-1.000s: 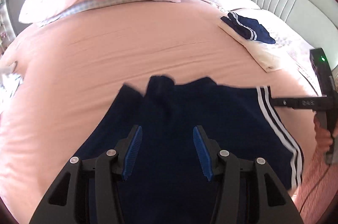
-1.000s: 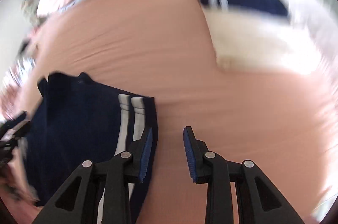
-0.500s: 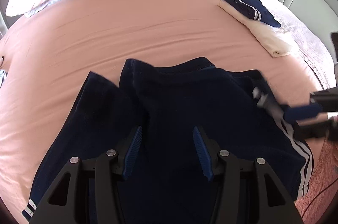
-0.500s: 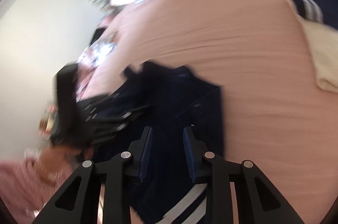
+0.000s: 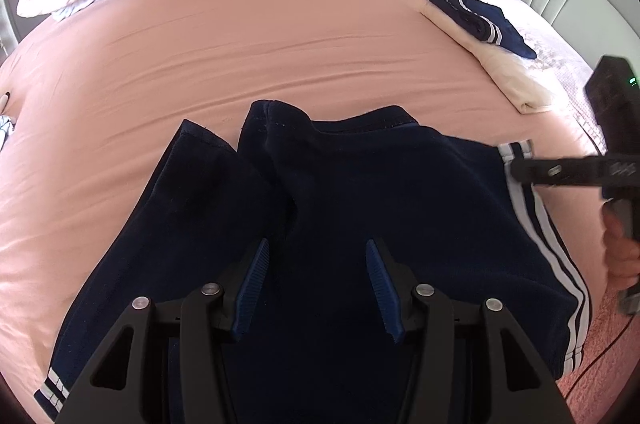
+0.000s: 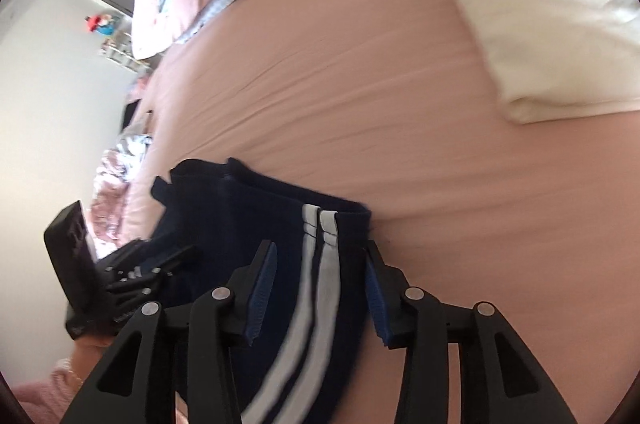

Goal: Fold clothes

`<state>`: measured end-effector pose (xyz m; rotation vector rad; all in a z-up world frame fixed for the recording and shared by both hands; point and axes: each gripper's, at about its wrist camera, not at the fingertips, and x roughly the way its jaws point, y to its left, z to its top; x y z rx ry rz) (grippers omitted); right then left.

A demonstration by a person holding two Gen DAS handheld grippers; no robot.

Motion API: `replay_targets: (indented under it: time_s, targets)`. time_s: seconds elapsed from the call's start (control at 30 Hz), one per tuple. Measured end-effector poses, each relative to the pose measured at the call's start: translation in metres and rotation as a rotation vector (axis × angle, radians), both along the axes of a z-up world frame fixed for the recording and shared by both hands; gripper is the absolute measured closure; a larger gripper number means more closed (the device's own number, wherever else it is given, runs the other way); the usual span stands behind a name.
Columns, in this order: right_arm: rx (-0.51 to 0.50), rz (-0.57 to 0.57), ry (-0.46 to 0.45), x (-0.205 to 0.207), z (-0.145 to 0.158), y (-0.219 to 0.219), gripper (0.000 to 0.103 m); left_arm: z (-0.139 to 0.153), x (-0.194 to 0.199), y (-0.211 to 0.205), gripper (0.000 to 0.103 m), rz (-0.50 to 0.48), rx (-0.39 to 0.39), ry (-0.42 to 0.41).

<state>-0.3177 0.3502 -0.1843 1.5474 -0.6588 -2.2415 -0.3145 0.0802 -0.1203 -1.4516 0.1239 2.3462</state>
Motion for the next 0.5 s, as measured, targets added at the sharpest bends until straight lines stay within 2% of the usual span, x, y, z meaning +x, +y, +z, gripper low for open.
replay_targets:
  time_s: [0.03,0.07,0.1,0.2,0.27,0.33,0.43,0.5]
  targets:
    - [0.01,0.003,-0.001,-0.001,-0.002,-0.005,0.091,0.0,-0.001,0.0,0.056,0.004,0.004,0.001]
    - [0.053,0.014,0.018,0.002,0.004,-0.008,0.096,0.001,-0.002,0.001,0.056,0.008,0.007,0.001]
    - [0.09,0.037,0.058,0.009,0.017,-0.01,0.097,0.002,-0.002,0.0,0.056,0.008,0.01,0.003]
    - [0.192,0.161,0.267,0.047,0.07,-0.035,0.098,0.002,-0.002,0.0,0.056,0.005,0.01,0.003]
    - [0.192,0.269,0.33,0.07,0.092,-0.049,0.098,-0.002,-0.003,-0.002,0.056,0.002,-0.007,-0.006]
    - [0.224,0.368,0.322,0.083,0.091,-0.067,0.098,-0.003,-0.002,-0.001,0.056,0.0,-0.015,-0.004]
    - [0.275,0.446,0.206,0.084,0.06,-0.078,0.097,-0.002,-0.002,0.001,0.056,-0.002,-0.027,-0.004]
    - [0.283,0.409,0.159,0.078,0.049,-0.072,0.097,0.0,-0.001,0.002,0.056,0.0,-0.032,-0.001]
